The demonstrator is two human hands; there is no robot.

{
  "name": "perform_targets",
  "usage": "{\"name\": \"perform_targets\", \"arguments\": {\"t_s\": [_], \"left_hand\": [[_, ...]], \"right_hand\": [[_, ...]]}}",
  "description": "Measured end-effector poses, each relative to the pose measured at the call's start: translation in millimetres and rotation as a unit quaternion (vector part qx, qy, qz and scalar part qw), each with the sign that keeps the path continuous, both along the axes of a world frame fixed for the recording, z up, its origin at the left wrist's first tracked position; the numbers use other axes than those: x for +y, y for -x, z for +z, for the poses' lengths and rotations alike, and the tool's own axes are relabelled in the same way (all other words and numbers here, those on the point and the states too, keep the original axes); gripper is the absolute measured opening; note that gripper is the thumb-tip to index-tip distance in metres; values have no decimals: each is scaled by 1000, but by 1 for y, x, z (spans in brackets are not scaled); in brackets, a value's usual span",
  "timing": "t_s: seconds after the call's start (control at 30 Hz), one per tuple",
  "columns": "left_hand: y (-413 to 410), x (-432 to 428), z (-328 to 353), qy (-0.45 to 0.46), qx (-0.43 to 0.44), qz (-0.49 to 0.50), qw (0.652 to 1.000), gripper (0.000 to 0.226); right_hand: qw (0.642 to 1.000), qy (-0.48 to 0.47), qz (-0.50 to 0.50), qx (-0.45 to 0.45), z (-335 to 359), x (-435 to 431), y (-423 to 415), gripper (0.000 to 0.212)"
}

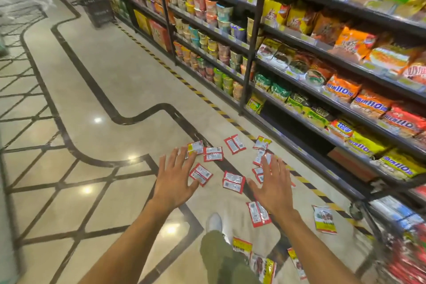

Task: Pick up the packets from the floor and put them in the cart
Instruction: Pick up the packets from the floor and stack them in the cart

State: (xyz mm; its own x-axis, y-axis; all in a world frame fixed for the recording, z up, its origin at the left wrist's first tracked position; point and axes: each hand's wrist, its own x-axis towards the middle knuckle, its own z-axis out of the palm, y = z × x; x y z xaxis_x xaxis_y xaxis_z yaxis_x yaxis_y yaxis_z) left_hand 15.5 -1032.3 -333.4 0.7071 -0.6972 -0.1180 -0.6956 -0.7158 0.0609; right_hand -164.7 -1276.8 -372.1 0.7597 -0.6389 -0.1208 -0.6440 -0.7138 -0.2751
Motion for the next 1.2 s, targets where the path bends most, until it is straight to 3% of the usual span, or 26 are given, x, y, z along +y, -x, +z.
{"name": "perform_targets", "arguments": {"t_s": [0.33,0.53,0.8,1.2], "left_hand": [[-167,-120,-84,-40,53,-87,994,88],[-238,-172,-177,-69,82,-143,984,86],[-299,-217,-398,-106,123,-199,966,85],[-339,-208,-751,-143,150,-287,935,92]], "right_hand": [[999,-27,7,20,-69,-88,-159,93],[998,-41,-11,35,-164,-128,-216,90],[994,-55,-26,93,-360,-150,-262,86],[980,-97,1,172,-697,-147,-304,87]]}}
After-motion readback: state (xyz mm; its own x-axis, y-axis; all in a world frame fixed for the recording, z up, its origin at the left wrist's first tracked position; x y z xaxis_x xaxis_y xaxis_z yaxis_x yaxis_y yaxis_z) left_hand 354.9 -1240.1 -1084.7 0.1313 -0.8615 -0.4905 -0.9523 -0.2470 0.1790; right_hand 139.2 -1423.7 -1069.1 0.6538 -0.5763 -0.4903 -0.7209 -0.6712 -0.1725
